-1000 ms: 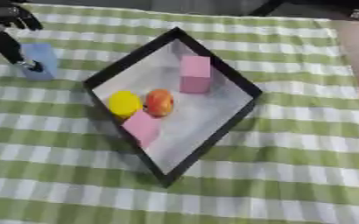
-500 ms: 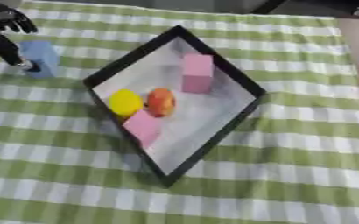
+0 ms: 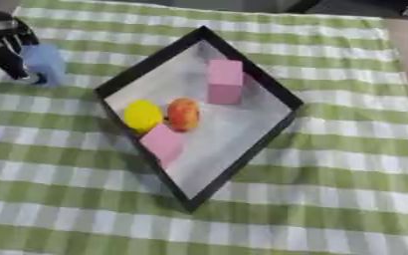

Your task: Pick up objects on the table and place them in the box.

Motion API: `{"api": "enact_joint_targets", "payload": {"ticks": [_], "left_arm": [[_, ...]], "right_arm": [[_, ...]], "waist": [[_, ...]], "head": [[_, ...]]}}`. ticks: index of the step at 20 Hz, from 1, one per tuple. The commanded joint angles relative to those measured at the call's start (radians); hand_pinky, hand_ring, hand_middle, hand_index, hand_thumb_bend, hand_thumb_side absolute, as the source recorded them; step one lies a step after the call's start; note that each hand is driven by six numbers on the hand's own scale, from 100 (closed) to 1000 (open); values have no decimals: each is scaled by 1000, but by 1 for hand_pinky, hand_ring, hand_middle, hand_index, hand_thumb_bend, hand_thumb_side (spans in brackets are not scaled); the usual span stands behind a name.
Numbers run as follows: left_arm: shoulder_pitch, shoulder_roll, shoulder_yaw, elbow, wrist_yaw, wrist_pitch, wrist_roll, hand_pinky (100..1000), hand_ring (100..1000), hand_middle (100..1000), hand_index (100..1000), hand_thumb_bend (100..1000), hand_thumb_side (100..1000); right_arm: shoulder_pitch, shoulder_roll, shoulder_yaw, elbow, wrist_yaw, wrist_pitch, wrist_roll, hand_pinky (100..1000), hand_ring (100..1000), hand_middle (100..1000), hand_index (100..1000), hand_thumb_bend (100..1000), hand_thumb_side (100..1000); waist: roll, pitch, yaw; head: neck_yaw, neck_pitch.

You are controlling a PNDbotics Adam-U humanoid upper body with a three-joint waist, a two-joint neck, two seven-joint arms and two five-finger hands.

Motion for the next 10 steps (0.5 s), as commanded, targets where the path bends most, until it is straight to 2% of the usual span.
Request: {"api": "enact_joint_targets", "payload": {"ticks": [1,6,10], "left_arm": [[-24,34,-4,-50,20,-3,3,744,613,522,607,321,100],[-31,56,-51,-160,87,-26,0,733,597,500,594,296,100],[-36,90,-133,-318,200,-42,-23,730,597,497,596,316,100]], "right_arm": [[-8,-22,-14,-17,-4,-1,-4,808,653,669,778,471,291],[-7,-25,-16,-17,-3,-4,-4,808,653,669,778,468,290],[-6,-31,-16,-17,-2,-5,-2,808,653,669,778,470,289]], "waist": [[-10,-15,1],[-5,-24,1],[2,-29,0]], "head": [[-2,3],[-4,8],[-4,13]]}}
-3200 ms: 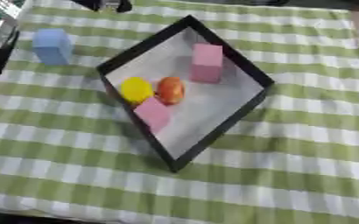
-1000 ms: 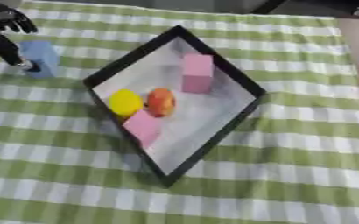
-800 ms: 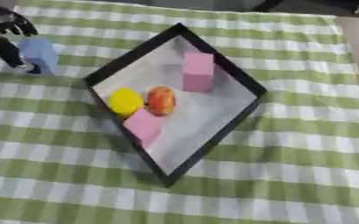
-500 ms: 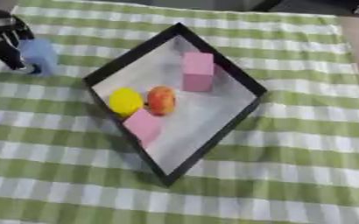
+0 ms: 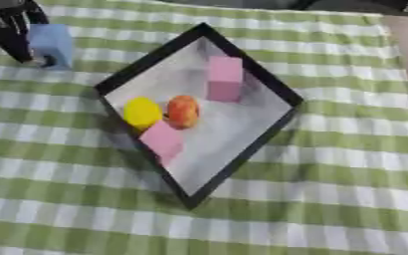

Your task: Pick up objects on the table and place them in the box.

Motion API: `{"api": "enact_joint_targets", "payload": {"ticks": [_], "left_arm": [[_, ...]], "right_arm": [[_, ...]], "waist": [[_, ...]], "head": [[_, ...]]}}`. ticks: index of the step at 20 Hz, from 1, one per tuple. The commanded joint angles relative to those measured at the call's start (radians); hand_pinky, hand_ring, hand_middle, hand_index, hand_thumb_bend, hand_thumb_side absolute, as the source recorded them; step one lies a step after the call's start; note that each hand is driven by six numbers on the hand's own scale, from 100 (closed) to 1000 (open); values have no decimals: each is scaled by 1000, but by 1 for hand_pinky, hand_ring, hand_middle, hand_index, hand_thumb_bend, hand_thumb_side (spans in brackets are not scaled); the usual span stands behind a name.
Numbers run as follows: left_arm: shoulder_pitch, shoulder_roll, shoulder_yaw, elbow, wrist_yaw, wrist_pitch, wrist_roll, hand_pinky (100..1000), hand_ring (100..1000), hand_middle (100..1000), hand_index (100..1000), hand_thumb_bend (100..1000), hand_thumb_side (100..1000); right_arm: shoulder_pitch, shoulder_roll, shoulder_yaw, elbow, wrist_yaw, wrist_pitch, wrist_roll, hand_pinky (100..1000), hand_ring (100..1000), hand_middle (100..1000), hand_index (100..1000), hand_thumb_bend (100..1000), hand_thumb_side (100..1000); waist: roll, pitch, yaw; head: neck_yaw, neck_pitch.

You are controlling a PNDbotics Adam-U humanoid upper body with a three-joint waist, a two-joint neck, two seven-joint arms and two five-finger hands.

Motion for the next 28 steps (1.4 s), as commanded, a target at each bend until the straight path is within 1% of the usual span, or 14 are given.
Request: {"api": "enact_joint_targets", "payload": {"ticks": [1,2,5,8,13,15,18,20,23,28], "left_arm": [[-27,71,-71,-148,86,-12,-22,731,603,502,596,508,100],[-26,88,-107,-200,106,-11,-34,733,607,507,596,341,100],[-21,122,-193,-339,159,17,-46,737,611,511,603,345,100],[-24,141,-250,-454,212,75,-21,733,605,503,595,351,100],[-49,150,-285,-581,239,178,48,730,608,511,584,352,100],[-61,150,-304,-630,253,204,56,731,608,510,584,360,100],[-85,141,-337,-699,268,228,43,733,610,512,585,376,100],[-103,128,-358,-726,266,240,29,733,611,514,586,384,100],[-127,93,-388,-733,250,247,9,735,614,517,588,396,100],[-140,27,-439,-667,207,221,-19,744,627,534,605,415,100]], "right_arm": [[-7,-32,-16,-17,0,-4,0,808,653,669,778,468,289],[-7,-34,-15,-17,1,-4,1,808,653,669,778,470,288],[-9,-35,-12,-17,2,-3,4,809,653,669,778,470,289],[-11,-35,-8,-17,2,-2,8,809,653,669,778,470,289],[-10,-36,-8,-17,4,-3,10,809,653,669,778,470,288],[-11,-36,-8,-17,3,-3,11,809,653,669,778,469,288],[-13,-35,-5,-17,3,-4,15,809,653,670,779,470,288],[-15,-35,-4,-17,3,-3,17,809,653,670,779,469,288],[-20,-32,-1,-17,2,-4,21,809,654,670,779,468,288],[-25,-29,-4,-17,3,-8,21,809,654,670,779,468,287]], "waist": [[4,-29,0],[7,-29,0],[14,-30,-2],[18,-33,-6],[21,-36,-7],[21,-38,-6],[20,-39,-6],[19,-40,-6],[19,-42,-7],[20,-43,-13]], "head": [[-4,5],[-4,6],[-4,6],[-4,8],[-8,10],[-9,11],[-8,14],[-6,14],[-1,14],[5,12]]}}
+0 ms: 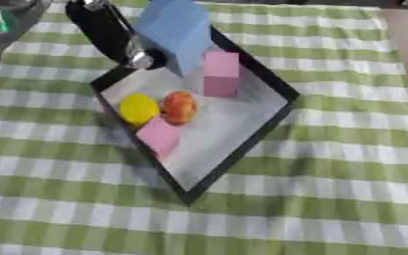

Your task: Pick up objects on the table and place them in the box.

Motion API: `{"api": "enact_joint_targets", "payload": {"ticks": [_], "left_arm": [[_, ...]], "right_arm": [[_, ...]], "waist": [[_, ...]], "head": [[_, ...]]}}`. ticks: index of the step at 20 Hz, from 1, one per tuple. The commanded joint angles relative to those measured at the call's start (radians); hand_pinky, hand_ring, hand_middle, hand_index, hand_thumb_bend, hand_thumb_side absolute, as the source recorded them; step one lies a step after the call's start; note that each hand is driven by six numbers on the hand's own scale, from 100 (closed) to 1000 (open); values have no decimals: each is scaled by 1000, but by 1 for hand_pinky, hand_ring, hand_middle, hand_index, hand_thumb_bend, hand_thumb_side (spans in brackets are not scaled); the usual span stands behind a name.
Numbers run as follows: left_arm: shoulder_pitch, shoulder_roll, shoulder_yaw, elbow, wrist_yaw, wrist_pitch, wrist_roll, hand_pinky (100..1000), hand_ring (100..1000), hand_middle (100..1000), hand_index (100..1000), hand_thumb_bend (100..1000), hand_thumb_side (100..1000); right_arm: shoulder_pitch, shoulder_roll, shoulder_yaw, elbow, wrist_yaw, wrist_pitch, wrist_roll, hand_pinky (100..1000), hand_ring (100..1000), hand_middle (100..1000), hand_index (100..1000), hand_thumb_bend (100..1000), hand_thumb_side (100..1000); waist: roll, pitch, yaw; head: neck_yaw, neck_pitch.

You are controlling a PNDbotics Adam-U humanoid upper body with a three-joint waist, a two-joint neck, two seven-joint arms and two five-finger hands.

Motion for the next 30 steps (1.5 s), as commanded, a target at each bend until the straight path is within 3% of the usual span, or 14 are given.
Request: {"api": "enact_joint_targets", "payload": {"ticks": [1,9,13,15,17,24,27,29,30], "left_arm": [[-26,-26,-18,37,-27,-20,-16,745,627,535,606,416,100],[1,-94,-53,182,-72,-85,-12,779,679,598,673,475,100],[7,-99,-60,202,-64,-113,-23,854,788,741,805,613,100],[7,-99,-57,204,-64,-125,-34,904,863,830,874,704,217],[7,-98,-48,204,-70,-136,-41,934,894,864,911,811,413],[13,-83,-27,199,-90,-180,-75,944,912,883,953,918,652],[17,-58,16,194,-61,-186,-66,927,897,870,948,852,674],[19,-39,52,197,-40,-167,-34,898,870,844,918,717,658],[20,-29,68,197,-29,-152,-13,893,864,837,909,703,662]], "right_arm": [[-14,-28,-12,-17,3,-2,0,809,654,670,779,468,287],[-15,-25,-10,-17,0,-2,-3,809,653,670,779,469,287],[-14,-24,-11,-17,-1,-3,-5,809,653,670,779,469,287],[-14,-23,-13,-17,-1,-4,-7,809,654,670,779,468,287],[-13,-23,-15,-17,-2,-5,-10,809,654,671,779,466,288],[-13,-23,-18,-17,-5,-5,-16,809,654,671,779,463,288],[-12,-24,-20,-17,-6,-4,-18,809,654,671,779,463,288],[-11,-24,-20,-17,-6,-4,-18,809,654,671,779,464,288],[-10,-24,-20,-17,-6,-4,-19,809,654,671,779,463,288]], "waist": [[13,-42,-2],[15,-37,-9],[16,-37,-9],[15,-38,-8],[14,-39,-8],[10,-41,-6],[8,-44,-4],[6,-46,-3],[6,-46,-3]], "head": [[6,-2],[15,-4],[16,-6],[17,-6],[18,-5],[19,-4],[13,2],[9,3],[8,4]]}}
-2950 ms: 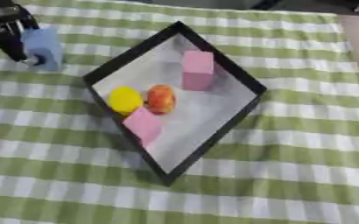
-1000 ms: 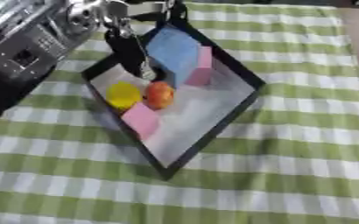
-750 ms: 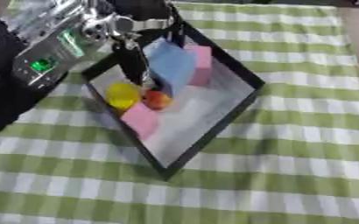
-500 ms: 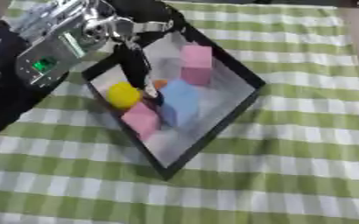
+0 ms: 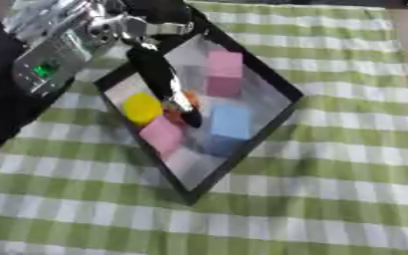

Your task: Pick up objects on the table and place them in the box.

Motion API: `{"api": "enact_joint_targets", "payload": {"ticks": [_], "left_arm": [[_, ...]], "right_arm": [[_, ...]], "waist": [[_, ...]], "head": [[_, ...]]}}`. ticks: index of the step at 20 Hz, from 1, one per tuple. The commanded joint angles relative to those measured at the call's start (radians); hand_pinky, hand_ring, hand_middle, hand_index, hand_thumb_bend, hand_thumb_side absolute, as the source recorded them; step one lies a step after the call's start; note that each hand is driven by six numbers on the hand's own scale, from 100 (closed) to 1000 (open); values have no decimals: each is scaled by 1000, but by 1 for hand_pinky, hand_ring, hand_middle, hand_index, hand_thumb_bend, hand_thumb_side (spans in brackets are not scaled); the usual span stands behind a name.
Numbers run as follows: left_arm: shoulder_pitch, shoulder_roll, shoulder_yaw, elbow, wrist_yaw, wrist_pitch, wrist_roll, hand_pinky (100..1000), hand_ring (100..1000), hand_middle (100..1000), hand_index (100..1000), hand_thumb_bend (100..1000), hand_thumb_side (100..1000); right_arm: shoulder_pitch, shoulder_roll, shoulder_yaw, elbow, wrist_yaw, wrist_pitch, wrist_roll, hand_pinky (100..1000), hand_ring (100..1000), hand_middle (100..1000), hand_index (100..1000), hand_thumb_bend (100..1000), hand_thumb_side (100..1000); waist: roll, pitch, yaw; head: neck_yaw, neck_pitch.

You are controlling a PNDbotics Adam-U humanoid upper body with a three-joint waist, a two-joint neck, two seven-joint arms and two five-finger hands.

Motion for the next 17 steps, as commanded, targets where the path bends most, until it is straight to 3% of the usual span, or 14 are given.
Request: {"api": "enact_joint_targets", "payload": {"ticks": [1,2,3,9,13,17], "left_arm": [[-10,54,67,-13,38,32,56,887,856,828,897,689,662],[-8,64,78,-18,53,45,74,880,847,820,887,637,667],[-4,75,90,-23,65,57,91,877,842,814,883,665,650],[69,162,174,-93,132,118,178,852,812,786,872,616,630],[182,225,293,-162,186,178,302,824,782,774,871,576,618],[305,251,414,-216,261,254,484,826,763,771,869,524,614]], "right_arm": [[-10,-25,-14,-17,-5,0,-5,809,654,671,779,463,288],[-10,-25,-14,-17,-5,0,-5,809,654,671,779,467,289],[-10,-26,-15,-17,-5,0,-5,809,654,671,779,463,288],[-9,-26,-15,-17,-5,0,-5,809,654,671,779,462,287],[-8,-25,-17,-17,-6,-1,-6,809,654,671,779,462,287],[-4,-20,-20,-17,-7,-3,-8,809,655,672,780,461,288]], "waist": [[3,-46,0],[2,-46,0],[2,-47,1],[0,-50,4],[-4,-50,11],[-10,-51,18]], "head": [[-5,1],[-5,1],[-6,1],[-9,1],[-13,-4],[-17,-5]]}}
